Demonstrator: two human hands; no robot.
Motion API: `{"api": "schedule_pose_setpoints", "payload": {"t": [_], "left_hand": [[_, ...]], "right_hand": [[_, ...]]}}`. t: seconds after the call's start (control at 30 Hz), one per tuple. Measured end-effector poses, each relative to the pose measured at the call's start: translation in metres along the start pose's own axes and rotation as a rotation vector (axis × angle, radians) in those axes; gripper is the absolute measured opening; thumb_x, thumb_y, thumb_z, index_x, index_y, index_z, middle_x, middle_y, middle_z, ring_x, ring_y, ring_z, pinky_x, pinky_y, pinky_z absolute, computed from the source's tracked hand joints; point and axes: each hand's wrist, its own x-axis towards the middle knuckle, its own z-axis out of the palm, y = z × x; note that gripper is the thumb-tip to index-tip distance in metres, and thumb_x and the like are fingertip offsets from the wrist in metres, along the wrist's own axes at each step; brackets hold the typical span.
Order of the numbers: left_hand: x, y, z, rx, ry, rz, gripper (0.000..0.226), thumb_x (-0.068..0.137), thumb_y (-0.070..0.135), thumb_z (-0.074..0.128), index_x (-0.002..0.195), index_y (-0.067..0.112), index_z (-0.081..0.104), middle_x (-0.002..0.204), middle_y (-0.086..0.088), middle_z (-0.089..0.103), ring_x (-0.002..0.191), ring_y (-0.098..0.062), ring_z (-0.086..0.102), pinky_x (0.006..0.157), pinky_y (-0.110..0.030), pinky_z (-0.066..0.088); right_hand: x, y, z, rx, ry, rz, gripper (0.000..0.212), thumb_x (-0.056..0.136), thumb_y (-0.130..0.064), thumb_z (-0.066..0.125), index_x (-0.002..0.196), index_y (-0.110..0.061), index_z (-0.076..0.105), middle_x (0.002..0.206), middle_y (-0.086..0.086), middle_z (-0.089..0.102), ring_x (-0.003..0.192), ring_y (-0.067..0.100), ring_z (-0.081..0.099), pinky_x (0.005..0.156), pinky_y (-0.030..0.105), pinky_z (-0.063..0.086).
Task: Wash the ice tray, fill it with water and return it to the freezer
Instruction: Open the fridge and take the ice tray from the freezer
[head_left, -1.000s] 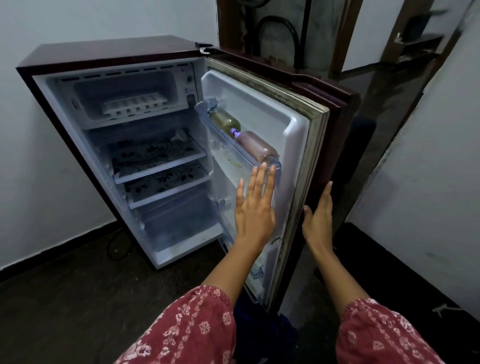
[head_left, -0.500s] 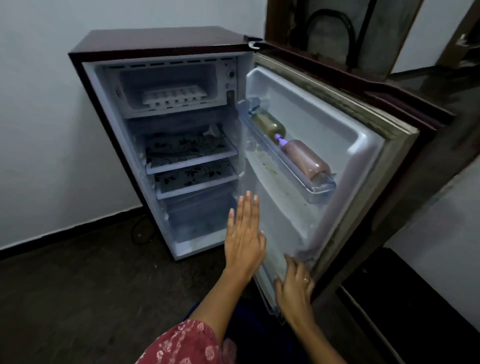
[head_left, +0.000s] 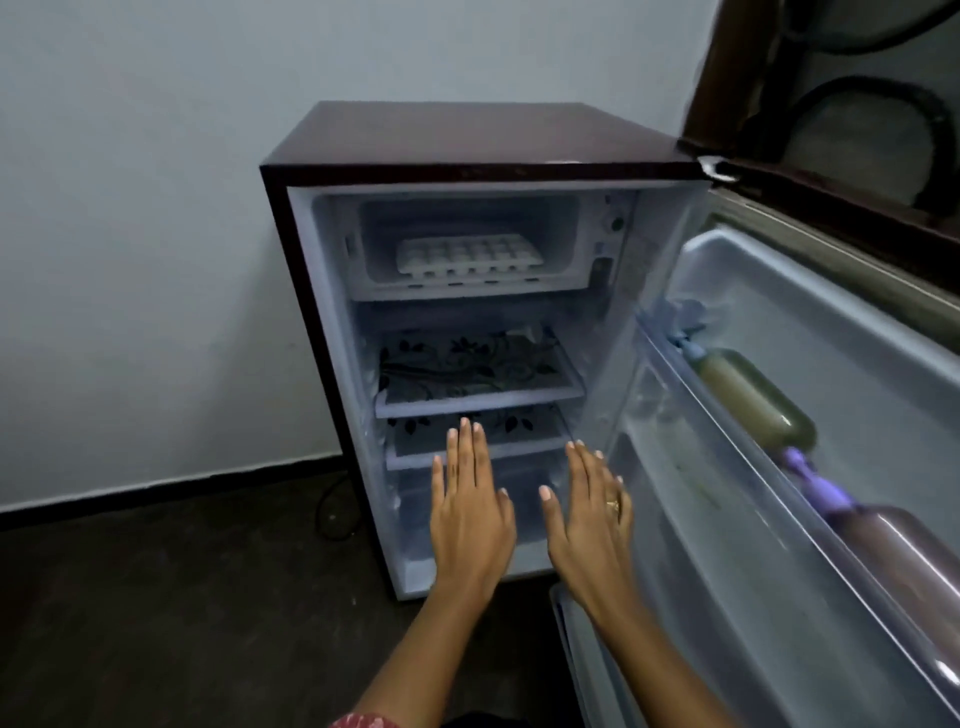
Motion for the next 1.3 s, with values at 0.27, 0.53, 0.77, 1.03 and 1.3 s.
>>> {"api": "schedule_pose_setpoints", "payload": {"t": [0.27,0.53,0.77,1.03,1.3], "left_hand": [[0.135,-0.044,0.018,-0.051,0.098,-0.049,0.061,0.097,0.026,0.034,0.149,0.019,0.002,0.157,0.002,0.004,0.144,-0.011,-0.001,0.115,-0.026,-0.005],[0.252,-0.067,0.024,-0.138,0.260,-0.025,0.059,0.093,0.027,0.046,0.146,0.017,0.022,0.153,-0.005,0.023,0.135,-0.022,0.031,0.110,-0.037,0.029],[0.329,-0.083,0.031,-0.196,0.281,-0.056,0.066,0.096,0.039,0.038,0.149,0.016,0.007,0.157,-0.004,0.008,0.142,-0.020,0.013,0.117,-0.034,0.011],[0.372,-0.105,0.029,-0.209,0.254,-0.267,0.064,0.096,0.040,0.039,0.149,0.015,0.012,0.153,-0.012,0.022,0.138,-0.030,0.023,0.115,-0.040,0.018],[0.372,-0.105,0.027,-0.173,0.134,-0.250,0.059,0.099,0.036,0.031,0.148,0.013,0.009,0.154,-0.015,0.017,0.141,-0.030,0.017,0.116,-0.038,0.012]], "right_hand": [[0.150,-0.018,0.059,0.105,0.092,-0.018,0.056,0.094,-0.050,0.024,0.146,-0.028,0.015,0.154,-0.009,0.018,0.142,0.007,0.010,0.110,0.023,-0.007],[0.263,-0.019,0.085,0.197,0.209,-0.075,0.062,0.088,-0.051,0.022,0.144,-0.024,0.024,0.150,0.000,0.027,0.137,0.018,0.025,0.111,0.032,0.008],[0.342,-0.017,0.081,0.275,0.382,-0.097,0.047,0.097,-0.033,0.038,0.140,-0.018,0.033,0.143,0.007,0.039,0.130,0.024,0.036,0.104,0.030,0.022],[0.397,-0.009,0.088,0.126,0.152,0.073,0.050,0.096,-0.046,0.029,0.144,-0.036,0.019,0.151,0.009,0.026,0.137,0.028,0.022,0.109,0.038,0.013],[0.404,-0.015,0.087,0.058,0.084,0.134,0.051,0.095,-0.049,0.031,0.143,-0.037,0.021,0.148,0.009,0.033,0.135,0.030,0.024,0.106,0.037,0.013]]}}
